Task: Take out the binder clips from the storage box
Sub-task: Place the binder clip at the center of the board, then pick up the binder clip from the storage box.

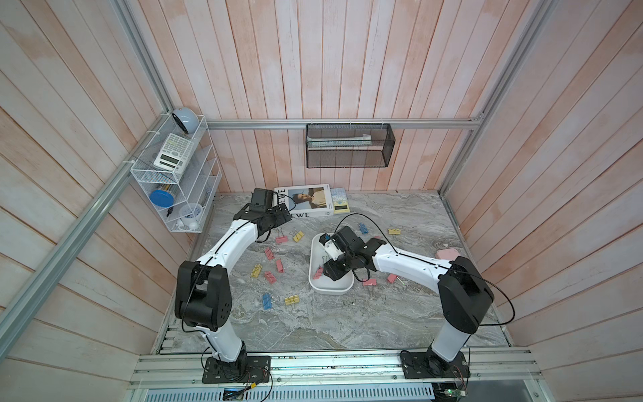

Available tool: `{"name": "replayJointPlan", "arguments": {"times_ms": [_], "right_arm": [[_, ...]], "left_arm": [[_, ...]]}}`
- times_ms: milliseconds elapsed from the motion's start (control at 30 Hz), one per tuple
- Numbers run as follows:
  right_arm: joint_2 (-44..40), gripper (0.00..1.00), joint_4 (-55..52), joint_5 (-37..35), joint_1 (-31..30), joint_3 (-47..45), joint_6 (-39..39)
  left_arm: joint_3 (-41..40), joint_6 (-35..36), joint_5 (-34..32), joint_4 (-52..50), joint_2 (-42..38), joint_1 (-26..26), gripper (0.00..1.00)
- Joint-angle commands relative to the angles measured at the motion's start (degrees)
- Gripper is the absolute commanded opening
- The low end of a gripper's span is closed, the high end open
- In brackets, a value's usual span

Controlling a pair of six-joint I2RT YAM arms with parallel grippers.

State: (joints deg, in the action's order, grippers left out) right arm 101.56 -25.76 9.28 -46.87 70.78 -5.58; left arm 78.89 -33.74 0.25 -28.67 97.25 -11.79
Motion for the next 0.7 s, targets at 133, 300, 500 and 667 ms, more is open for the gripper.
{"name": "replayJointPlan", "arguments": {"times_ms": [133,300,500,667], "right_arm": [[4.53,0.49,-0.74,-1.55,-1.03,2.23,5.49],[8.11,0.55,-3.26,-1.98,-1.10,5.48,7.51],[11.69,0.57,-4.51,-1.16,-1.09,9.18,7.85],[12.77,0.58,-3.28,0.50,-1.11,9.83,7.38]], "left_arm": [[-2.90,-0.51,1.76,-2.15,-5.53,0.17,1.00],[-3.02,-0.32,1.78,-3.33,-7.58,0.15,1.00],[-3.36,-0.15,1.96,-3.98,-8.92,0.19,1.00],[-3.45,0.07,2.13,-4.53,-9.34,0.19,1.00]]}}
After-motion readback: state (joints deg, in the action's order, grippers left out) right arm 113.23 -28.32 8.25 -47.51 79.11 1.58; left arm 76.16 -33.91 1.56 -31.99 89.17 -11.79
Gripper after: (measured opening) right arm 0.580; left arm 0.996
